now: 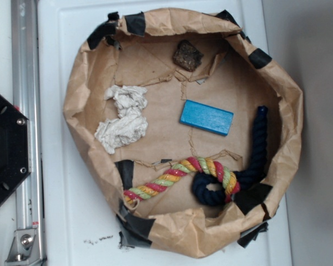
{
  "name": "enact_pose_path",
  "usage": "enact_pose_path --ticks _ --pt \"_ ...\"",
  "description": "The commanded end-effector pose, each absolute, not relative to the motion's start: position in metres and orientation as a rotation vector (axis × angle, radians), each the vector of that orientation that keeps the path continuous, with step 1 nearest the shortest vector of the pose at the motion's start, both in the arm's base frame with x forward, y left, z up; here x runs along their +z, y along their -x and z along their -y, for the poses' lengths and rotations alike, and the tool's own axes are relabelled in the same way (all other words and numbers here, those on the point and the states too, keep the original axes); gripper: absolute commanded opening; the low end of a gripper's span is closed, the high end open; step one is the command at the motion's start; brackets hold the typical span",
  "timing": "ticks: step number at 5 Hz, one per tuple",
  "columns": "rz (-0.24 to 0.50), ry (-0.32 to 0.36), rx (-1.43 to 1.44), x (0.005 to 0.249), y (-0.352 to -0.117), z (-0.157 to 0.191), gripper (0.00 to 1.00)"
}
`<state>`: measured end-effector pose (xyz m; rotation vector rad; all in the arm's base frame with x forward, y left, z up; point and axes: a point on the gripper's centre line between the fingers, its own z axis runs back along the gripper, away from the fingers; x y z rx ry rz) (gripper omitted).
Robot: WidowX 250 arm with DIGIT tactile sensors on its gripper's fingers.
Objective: Grab the blue block.
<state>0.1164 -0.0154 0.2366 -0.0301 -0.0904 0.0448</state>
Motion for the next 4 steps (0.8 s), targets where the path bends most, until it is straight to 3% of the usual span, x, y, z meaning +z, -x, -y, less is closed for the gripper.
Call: enact_pose_path --ticks 1,2,3,4 --pt "0.090 0.030 0.045 0.237 -0.116 0.015 1.00" --pt "0.102 -0.005 0.013 0.207 -0.166 0.005 1.00" --pt "0.214 -0.015 -0.116 0.179 -0.220 -0.002 1.00" --pt "0.224 -0.008 -0.200 0.135 -0.271 -0.012 1.00"
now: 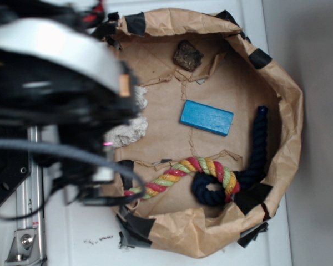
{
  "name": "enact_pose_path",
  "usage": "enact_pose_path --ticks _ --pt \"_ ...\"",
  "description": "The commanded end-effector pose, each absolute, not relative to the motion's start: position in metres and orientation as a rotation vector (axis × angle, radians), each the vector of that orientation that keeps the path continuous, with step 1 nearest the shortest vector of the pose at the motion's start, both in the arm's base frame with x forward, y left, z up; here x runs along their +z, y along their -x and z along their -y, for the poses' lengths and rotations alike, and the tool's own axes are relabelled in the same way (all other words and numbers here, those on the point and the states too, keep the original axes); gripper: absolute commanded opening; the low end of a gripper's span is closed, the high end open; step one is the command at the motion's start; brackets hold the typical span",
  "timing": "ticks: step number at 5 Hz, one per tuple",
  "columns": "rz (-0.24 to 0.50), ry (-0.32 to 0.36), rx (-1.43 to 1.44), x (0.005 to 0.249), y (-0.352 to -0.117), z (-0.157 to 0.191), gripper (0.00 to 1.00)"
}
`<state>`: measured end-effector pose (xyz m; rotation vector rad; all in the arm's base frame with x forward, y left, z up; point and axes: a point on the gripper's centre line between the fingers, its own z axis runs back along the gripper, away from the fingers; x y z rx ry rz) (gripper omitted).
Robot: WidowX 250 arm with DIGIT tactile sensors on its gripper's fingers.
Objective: Grab the blue block.
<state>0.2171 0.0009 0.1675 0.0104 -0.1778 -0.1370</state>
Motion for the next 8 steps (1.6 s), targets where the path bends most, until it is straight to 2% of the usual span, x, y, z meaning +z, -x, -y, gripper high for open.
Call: enact_pose_path --ticks 1,2,4,5,6,7,8 --pt "0.146 -0.027 -0.222 0.082 -0.288 -0.021 1.00" --pt "0.093 -0.034 -0.265 0.049 -0.299 -0.016 1.00" --pt "0.032 -0.070 -0.356 0.009 -0.299 0.007 1.00" --pt "0.038 -0.072 -0.341 0.008 -0.302 0.010 0.00" --pt "0.061 -0.079 -0.328 0.030 -0.294 0.007 0.00" --pt "0.158 -0.049 -0.196 0.081 -0.272 -0.010 0.00" --pt "0.219 -0.017 -0.126 0.129 -0.251 -0.027 0.00"
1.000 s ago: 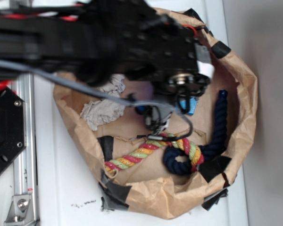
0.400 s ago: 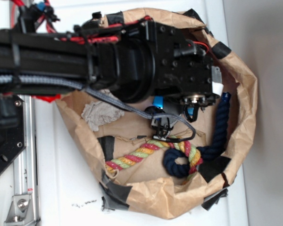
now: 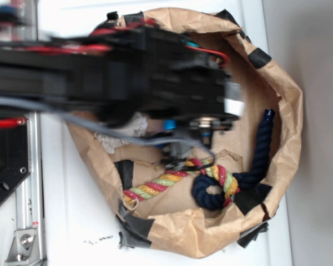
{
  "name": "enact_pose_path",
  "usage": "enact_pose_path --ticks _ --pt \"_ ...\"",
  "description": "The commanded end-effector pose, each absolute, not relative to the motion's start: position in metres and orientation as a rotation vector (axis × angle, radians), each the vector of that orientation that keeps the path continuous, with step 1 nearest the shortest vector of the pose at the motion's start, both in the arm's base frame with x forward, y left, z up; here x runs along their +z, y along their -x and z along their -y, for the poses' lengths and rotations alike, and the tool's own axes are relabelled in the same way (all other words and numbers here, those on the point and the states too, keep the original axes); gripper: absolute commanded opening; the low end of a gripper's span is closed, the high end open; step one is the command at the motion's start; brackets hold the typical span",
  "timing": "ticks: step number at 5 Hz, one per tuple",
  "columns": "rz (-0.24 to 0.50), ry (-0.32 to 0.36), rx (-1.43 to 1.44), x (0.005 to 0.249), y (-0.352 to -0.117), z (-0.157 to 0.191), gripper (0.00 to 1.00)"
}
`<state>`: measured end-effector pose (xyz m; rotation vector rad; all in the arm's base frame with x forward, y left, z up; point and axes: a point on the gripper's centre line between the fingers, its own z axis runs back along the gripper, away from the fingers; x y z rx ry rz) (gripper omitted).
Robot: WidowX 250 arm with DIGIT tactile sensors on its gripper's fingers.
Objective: Grab the blue block.
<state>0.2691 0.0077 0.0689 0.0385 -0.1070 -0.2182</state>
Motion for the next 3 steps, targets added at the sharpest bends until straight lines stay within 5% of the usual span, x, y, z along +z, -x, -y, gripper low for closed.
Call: enact_pose_path --ticks 1,3 --pt "0.127 -0.102 -0.062 0.1816 -0.2461 -0.0233 0.00" --pt "0.103 -0.057 -0.071 0.1858 -0.2449 -0.0195 0.00"
